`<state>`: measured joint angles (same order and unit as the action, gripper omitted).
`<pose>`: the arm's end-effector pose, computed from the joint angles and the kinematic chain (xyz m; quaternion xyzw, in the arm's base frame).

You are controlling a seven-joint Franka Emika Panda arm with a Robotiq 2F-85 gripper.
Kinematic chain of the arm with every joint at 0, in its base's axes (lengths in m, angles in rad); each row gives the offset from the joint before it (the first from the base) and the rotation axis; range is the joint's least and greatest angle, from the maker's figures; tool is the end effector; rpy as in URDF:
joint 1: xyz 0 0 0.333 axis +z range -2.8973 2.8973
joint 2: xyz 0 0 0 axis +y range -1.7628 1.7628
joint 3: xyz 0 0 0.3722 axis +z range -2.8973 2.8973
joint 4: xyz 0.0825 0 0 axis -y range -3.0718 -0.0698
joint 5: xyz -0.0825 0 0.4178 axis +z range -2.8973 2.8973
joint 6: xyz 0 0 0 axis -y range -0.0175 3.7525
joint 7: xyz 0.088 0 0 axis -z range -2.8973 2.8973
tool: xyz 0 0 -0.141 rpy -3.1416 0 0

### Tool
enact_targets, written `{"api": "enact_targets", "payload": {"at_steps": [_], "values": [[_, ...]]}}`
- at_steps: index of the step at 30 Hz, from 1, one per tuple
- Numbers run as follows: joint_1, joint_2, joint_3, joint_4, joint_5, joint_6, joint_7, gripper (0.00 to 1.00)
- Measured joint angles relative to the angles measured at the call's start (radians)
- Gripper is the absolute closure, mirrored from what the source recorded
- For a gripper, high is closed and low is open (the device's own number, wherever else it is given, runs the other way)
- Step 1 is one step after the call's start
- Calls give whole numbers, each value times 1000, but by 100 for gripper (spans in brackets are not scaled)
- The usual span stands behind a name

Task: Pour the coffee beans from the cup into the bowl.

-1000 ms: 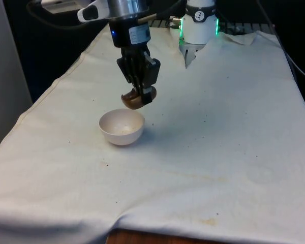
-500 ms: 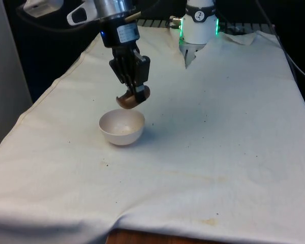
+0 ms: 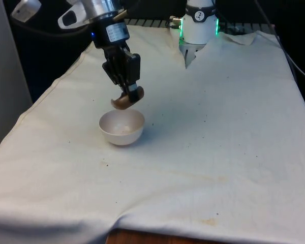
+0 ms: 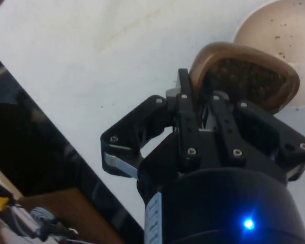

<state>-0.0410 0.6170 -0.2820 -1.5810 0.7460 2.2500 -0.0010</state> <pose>0.7535 -0.1786 0.2950 -0.9132 0.3423 -0.0795 0.2064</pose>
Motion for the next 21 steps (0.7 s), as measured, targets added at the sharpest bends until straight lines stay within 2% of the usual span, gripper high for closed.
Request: {"api": "enact_targets", "payload": {"at_steps": [9, 15, 16, 21], "values": [[-1, 0, -26, -21, 93, -3, -95, 100], [-2, 0, -45, -41, 177, -10, -178, 100], [-2, 0, -49, -48, 204, -12, -203, 100], [-2, -2, -55, -55, 251, -22, -240, 100]]}}
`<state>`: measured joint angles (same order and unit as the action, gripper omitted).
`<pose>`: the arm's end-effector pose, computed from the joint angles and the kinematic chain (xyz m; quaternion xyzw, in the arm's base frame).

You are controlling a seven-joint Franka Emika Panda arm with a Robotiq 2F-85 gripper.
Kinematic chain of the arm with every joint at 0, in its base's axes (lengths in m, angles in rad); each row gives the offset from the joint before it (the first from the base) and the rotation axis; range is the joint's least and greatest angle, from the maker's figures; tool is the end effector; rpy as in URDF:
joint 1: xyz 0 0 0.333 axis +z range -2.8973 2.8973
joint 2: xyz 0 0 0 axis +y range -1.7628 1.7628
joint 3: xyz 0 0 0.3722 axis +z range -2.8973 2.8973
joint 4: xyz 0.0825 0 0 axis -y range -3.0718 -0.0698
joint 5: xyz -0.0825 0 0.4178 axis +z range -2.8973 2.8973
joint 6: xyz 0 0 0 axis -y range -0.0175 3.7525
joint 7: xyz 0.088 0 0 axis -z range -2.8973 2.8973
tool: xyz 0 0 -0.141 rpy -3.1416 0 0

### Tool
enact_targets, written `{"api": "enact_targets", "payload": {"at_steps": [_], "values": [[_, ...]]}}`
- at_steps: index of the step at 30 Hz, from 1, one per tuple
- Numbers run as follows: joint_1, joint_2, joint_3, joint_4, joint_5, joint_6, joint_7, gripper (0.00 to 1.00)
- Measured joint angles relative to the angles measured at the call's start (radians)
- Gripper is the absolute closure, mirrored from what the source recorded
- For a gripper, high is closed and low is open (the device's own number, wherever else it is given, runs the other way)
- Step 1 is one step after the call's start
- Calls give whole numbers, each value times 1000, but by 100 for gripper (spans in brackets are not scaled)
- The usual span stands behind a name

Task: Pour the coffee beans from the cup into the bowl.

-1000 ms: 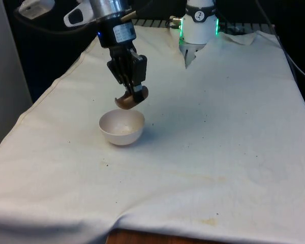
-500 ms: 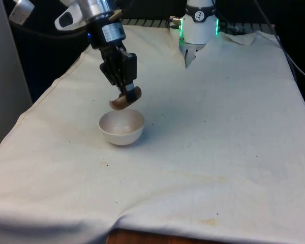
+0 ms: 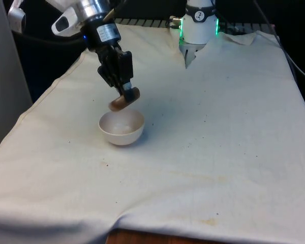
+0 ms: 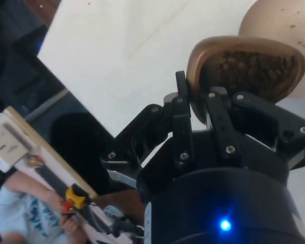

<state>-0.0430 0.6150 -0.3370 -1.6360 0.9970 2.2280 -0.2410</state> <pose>0.7350 -0.2036 0.2804 -0.8982 0.3263 -0.1099 0.2734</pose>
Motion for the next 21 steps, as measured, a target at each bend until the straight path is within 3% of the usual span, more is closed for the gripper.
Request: {"api": "enact_targets", "payload": {"at_steps": [21], "values": [[0, -18, -48, -83, 237, -92, -218, 100]]}}
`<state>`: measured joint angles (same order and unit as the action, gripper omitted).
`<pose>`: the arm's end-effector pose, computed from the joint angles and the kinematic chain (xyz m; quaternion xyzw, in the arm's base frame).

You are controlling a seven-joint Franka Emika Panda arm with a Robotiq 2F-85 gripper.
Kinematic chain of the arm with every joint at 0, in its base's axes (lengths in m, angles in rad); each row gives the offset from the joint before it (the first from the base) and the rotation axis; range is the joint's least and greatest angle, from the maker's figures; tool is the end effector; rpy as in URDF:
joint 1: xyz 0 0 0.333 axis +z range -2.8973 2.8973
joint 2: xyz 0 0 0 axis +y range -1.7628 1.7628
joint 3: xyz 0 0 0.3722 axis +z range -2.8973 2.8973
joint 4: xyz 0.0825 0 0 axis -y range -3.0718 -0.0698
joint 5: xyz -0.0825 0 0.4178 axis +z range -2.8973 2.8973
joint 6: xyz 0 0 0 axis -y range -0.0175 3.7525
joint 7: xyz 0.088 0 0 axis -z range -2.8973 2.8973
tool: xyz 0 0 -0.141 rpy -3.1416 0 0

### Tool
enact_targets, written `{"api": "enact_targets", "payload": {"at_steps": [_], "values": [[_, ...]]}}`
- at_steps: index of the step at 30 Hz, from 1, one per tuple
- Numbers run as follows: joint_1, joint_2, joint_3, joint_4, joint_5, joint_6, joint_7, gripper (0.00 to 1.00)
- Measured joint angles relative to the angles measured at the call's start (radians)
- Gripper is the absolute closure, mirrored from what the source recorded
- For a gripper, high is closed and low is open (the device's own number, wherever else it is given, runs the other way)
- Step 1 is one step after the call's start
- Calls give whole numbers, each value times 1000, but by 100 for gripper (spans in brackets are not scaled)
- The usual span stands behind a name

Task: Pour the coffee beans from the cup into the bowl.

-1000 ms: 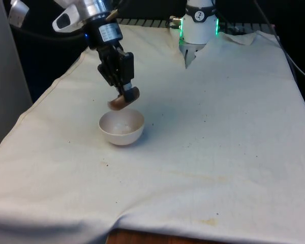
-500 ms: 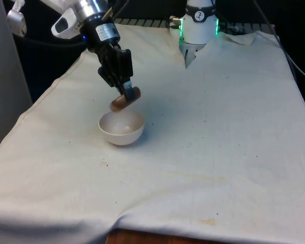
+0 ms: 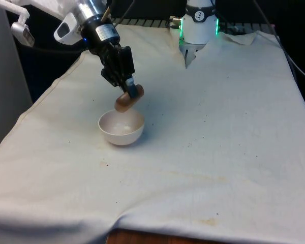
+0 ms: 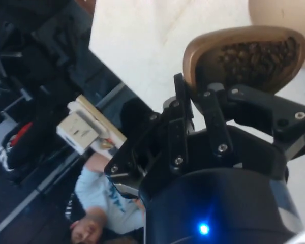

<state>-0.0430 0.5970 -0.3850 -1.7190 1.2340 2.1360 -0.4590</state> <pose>0.7076 -0.2128 0.2652 -0.8735 0.3087 -0.1304 0.3532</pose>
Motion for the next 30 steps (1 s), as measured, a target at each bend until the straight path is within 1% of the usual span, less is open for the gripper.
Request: {"api": "enact_targets", "payload": {"at_steps": [2, 3, 6, 11, 13, 15, 18, 20, 22, 29, 30], "values": [[0, -1, -6, -8, 18, -14, -16, 100], [0, -1, -6, -8, 18, -14, -16, 100], [-1, 1, -10, -19, 57, -32, -49, 100], [-1, 11, -16, -19, 103, -44, -86, 100], [-2, 13, -18, -19, 113, -49, -94, 100], [-4, 19, -26, -18, 142, -69, -118, 100], [-6, 23, -38, -17, 170, -97, -140, 100], [-6, 23, -38, -17, 170, -97, -140, 100], [-8, 26, -52, -17, 195, -126, -158, 100], [-10, 38, -86, -11, 244, -193, -195, 100], [-10, 42, -93, -10, 259, -208, -205, 100]]}}
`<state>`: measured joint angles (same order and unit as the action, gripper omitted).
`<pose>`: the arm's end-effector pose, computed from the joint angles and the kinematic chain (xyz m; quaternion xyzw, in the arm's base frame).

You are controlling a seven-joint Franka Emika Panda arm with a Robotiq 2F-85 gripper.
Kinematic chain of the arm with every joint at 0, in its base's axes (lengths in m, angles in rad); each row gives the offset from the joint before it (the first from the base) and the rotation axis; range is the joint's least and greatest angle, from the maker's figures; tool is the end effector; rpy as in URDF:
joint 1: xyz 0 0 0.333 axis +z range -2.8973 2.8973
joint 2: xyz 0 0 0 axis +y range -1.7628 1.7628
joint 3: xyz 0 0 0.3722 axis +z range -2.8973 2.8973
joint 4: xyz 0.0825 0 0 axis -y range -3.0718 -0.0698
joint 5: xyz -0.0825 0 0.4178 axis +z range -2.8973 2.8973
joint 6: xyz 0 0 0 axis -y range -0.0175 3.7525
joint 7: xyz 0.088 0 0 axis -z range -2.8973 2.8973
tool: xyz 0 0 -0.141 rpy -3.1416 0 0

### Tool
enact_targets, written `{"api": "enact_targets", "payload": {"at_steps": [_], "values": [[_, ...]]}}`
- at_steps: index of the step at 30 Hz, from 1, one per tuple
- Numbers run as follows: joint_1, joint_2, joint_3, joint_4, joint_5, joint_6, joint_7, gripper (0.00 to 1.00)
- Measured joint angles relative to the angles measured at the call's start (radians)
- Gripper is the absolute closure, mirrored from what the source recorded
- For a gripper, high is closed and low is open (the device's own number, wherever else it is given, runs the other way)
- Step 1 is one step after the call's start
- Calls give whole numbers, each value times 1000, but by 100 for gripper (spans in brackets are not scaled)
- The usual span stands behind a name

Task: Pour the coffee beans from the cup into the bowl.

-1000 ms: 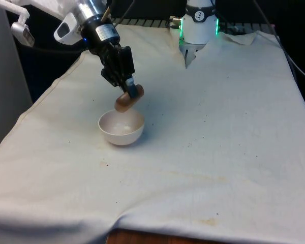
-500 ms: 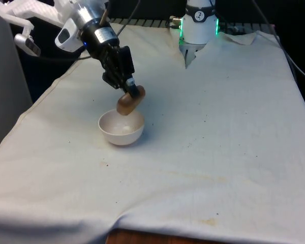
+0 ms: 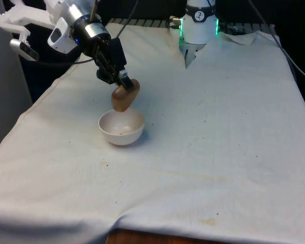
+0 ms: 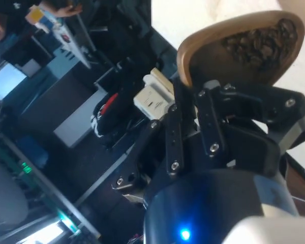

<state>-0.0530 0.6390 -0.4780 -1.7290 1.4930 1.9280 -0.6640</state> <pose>0.6938 -0.2404 0.2564 -0.8293 0.2824 -0.1737 0.4498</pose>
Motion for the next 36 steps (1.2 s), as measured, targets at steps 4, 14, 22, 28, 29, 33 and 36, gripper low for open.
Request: {"api": "enact_targets", "payload": {"at_steps": [4, 14, 22, 28, 29, 33, 36], "values": [[0, 5, -12, 2, 19, -22, -14, 100], [-3, 27, -48, 12, 94, -106, -62, 100], [-5, 41, -59, 12, 136, -155, -84, 100], [-8, 45, -65, 5, 157, -190, -87, 100], [-8, 45, -67, 2, 161, -199, -88, 100], [-10, 47, -70, -7, 182, -228, -96, 100], [-12, 49, -72, -13, 198, -249, -103, 100]]}}
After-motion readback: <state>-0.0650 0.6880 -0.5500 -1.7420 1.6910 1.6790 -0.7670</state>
